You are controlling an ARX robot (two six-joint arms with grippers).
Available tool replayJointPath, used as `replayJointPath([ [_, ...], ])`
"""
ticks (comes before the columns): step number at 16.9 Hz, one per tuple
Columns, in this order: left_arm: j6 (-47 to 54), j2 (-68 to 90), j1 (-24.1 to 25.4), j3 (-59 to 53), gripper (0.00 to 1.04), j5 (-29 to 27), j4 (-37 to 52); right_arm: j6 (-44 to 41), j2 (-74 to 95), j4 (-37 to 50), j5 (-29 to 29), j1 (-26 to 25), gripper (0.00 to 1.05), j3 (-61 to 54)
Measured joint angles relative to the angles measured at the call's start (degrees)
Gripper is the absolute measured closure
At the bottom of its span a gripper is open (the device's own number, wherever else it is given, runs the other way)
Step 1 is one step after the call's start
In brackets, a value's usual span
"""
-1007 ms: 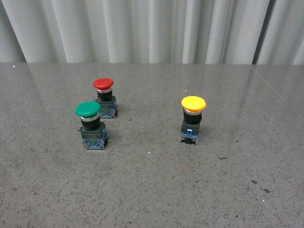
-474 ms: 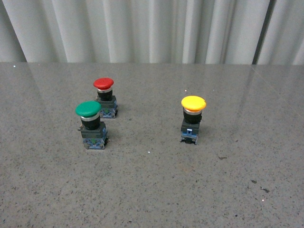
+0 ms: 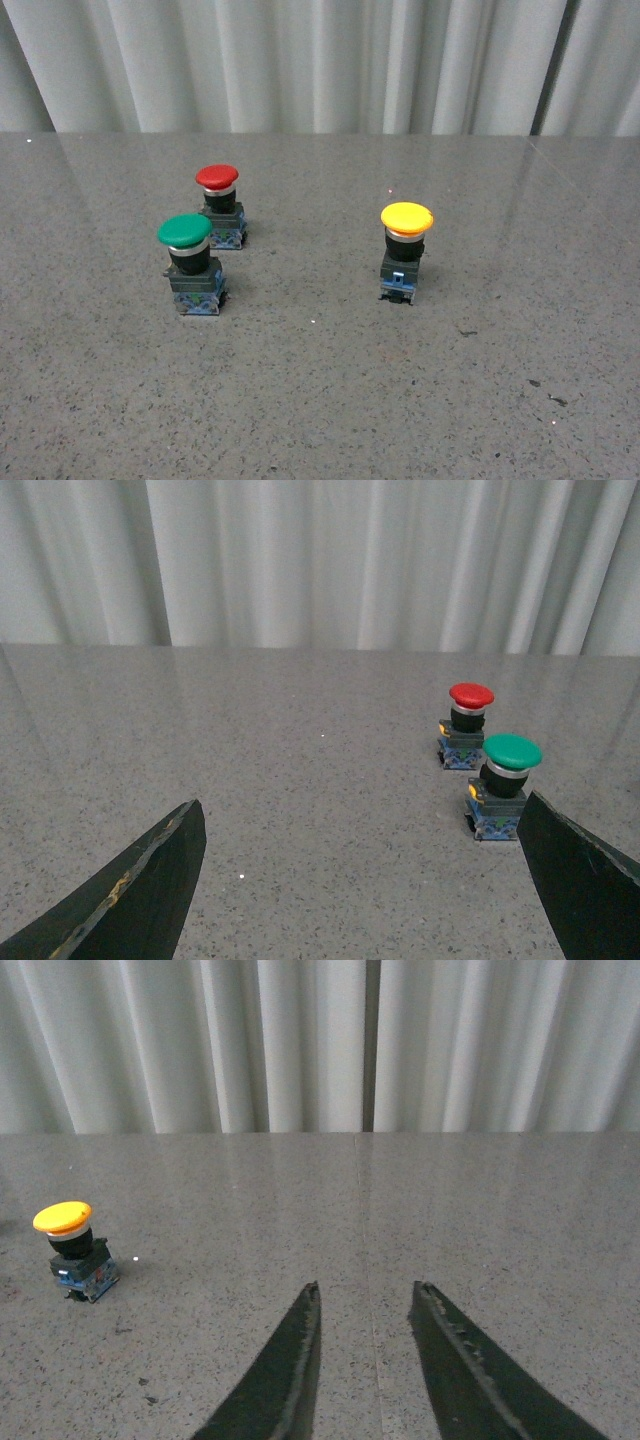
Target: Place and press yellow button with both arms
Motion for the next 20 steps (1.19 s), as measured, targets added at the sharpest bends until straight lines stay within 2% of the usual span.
replayJointPath([
  [1, 0.00, 0.00, 0.00, 0.00, 0.07, 0.00, -0.02, 0.00, 0.00, 0.00, 0.00, 0.00, 0.58, 0.00],
  [2, 0.00, 0.00, 0.00, 0.00, 0.07, 0.00, 0.00, 0.00, 0.00, 0.00, 0.00, 0.00, 0.43, 0.00],
  [8, 0.00, 0.00, 0.00, 0.00, 0.07, 0.00, 0.00, 0.00, 0.00, 0.00, 0.00, 0.00, 0.12, 0.00],
  [9, 0.00, 0.00, 0.00, 0.00, 0.07, 0.00, 0.00, 0.04, 0.00, 0.00, 0.00, 0.00, 0.05, 0.00],
  [11, 0.00, 0.00, 0.00, 0.00, 0.07, 0.00, 0.00, 0.02, 0.00, 0.00, 0.00, 0.00, 0.07, 0.00],
  [20, 0.00, 0.00, 0.00, 0.00, 0.07, 0.00, -0.02, 0.02, 0.00, 0.00, 0.00, 0.00, 0.07, 0.00],
])
